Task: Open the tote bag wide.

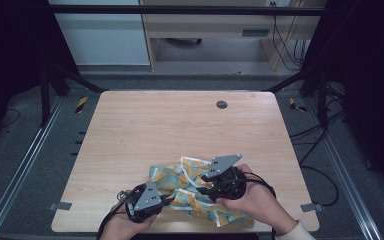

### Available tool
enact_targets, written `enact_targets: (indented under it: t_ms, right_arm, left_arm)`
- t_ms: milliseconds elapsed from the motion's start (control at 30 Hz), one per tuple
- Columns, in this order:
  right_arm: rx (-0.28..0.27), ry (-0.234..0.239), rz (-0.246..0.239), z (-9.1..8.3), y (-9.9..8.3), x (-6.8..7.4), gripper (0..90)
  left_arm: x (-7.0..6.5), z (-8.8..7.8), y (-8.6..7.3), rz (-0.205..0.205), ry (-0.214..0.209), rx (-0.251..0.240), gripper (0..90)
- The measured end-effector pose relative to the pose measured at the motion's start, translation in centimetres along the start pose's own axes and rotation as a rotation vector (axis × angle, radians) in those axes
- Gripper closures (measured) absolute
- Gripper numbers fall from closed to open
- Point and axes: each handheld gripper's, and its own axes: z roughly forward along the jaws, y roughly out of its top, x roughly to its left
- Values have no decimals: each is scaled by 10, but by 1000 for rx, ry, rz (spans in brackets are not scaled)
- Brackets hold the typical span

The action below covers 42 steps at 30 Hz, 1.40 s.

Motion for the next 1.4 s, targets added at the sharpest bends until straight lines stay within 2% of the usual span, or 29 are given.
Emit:
enact_targets:
  t_ms: [133, 300, 367, 467, 533, 733, 833, 1033, 1133, 1267, 1400]
  right_arm:
    - [17, -6, -4, 2, -3, 0, 581]
    - [33, -23, -18, 3, -3, 2, 584]
    - [42, -25, -21, 3, -4, 1, 658]
    - [49, -10, -16, 1, -6, -2, 828]
    - [49, -7, -10, 0, -7, -4, 898]
    - [-11, -20, 18, -9, -4, -14, 900]
    - [-41, -46, 27, -14, -1, -22, 900]
    - [-87, -88, 78, -23, -3, -45, 900]
    - [-102, -109, 113, -27, -7, -58, 900]
    - [-98, -136, 157, -26, -19, -74, 900]
    - [-83, -153, 192, -21, -31, -89, 900]
  left_arm:
    - [2, 2, -1, -29, 7, 6, 883]
    - [4, 6, -4, -35, 8, 22, 886]
    - [3, 6, -4, -37, 8, 20, 887]
    - [3, 6, -4, -36, 12, 19, 887]
    - [3, 5, -4, -36, 10, 19, 887]
    - [3, 8, -6, -23, -2, 32, 888]
    - [1, 9, -7, -5, -14, 56, 889]
    - [-4, 11, -9, 41, -31, 90, 890]
    - [-6, 12, -10, 49, -45, 107, 890]
    - [-6, 16, -12, 50, -54, 146, 889]
    - [-7, 19, -13, 52, -59, 148, 889]
